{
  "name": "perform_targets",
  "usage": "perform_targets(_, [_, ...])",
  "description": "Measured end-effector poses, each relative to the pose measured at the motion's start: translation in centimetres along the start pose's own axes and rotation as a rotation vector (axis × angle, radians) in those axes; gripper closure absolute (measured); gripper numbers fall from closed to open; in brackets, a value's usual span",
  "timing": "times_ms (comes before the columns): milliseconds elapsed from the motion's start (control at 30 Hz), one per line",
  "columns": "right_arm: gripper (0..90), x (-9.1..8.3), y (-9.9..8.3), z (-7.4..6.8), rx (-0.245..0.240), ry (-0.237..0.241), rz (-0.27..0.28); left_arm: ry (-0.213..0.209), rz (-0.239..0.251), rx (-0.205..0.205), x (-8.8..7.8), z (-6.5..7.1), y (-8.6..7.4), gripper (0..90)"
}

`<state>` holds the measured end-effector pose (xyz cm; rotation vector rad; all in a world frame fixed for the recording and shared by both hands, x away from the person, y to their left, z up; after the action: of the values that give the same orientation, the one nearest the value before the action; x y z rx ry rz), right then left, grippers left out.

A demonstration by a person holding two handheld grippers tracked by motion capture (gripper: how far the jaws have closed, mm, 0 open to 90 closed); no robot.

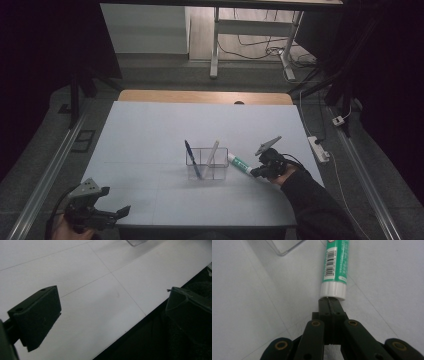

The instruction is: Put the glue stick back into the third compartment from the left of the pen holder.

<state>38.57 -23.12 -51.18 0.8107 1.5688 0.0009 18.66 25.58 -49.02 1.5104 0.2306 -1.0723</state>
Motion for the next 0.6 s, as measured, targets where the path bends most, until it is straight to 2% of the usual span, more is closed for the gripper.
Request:
perform_targets(67, [88.8, -0.2, -0.1, 0.1, 0.007, -0.008, 0.001, 0.000, 0.001, -0.001, 0.0, 0.0, 0.0, 0.3])
perform_targets(200, [76.8, -1.2, 0.1, -0.2, 0.005, -0.026, 0.035, 0.000, 0.001, -0.003, 0.0, 0.0, 0.0, 0.3])
perform_targets(367, [54.7, -2.1, 1.3, -0.5, -0.022, -0.100, 0.061, 0.000, -0.001, -0.001, 0.0, 0.0, 0.0, 0.3])
perform_targets(433, [46.1, -2.1, 2.0, -0.6, -0.016, -0.134, 0.062, -0.001, 0.001, -0.003, 0.0, 0.0, 0.0, 0.3])
perform_targets(600, [22.8, -1.6, 3.6, -0.4, -0.010, -0.158, 0.073, 0.000, 0.001, -0.004, 0.0, -0.1, 0.0, 0.2])
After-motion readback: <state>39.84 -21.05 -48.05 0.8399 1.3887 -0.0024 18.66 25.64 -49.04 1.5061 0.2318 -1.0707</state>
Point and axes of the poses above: each handheld gripper's, and its own axes: x roughly forward along the jaws, y roughly out of its top, z roughly to its right, the point moved 2 cm from there along x, roughly forward along the jaws, and after that the axes turned 6 degrees about y, right-handed, at the moved point
